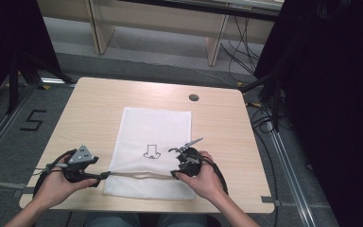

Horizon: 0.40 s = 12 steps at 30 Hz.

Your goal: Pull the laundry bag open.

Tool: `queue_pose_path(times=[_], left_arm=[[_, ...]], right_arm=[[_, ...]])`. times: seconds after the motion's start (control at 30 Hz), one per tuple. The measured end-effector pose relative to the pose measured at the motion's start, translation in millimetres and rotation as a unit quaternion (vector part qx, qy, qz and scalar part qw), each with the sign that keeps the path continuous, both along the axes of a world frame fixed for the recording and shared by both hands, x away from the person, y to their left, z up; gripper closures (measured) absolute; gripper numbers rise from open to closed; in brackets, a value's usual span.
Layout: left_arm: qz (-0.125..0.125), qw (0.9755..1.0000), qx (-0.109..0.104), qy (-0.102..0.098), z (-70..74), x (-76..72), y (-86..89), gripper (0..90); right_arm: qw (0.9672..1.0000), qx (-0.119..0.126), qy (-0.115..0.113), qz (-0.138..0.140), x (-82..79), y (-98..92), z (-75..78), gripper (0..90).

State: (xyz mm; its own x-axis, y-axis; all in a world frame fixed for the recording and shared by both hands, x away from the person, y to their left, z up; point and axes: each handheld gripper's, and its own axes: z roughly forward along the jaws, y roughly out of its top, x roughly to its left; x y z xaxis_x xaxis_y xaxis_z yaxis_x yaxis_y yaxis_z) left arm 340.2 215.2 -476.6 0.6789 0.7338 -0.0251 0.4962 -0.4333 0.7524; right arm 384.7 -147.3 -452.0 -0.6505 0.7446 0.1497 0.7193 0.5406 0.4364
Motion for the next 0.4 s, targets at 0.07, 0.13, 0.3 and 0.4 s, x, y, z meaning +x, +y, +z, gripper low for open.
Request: queue_pose_path(times=[0.07, 0.13, 0.3, 0.4], left_arm=[[0.013, 0.9999, -0.008, -0.007, 0.1, -4.8, 0.6, 26.6], [0.021, 0.9996, -0.015, -0.012, 0.7, -8.4, 1.8, 26.5], [0.039, 0.9989, -0.021, -0.014, 4.9, -14.8, 3.1, 26.7], [0.045, 0.9984, -0.035, -0.003, 4.3, -20.3, 1.5, 27.7]], right_arm=[[0.9998, 0.014, -0.017, -0.001, -4.6, -13.8, 1.3, 55.7], [0.9991, 0.026, -0.034, -0.001, -9.1, -26.1, 1.1, 55.2], [0.9991, 0.029, -0.023, -0.021, -18.1, -40.4, 0.9, 54.6], [0.9984, 0.030, -0.036, -0.032, -23.0, -47.3, 2.1, 54.2]])
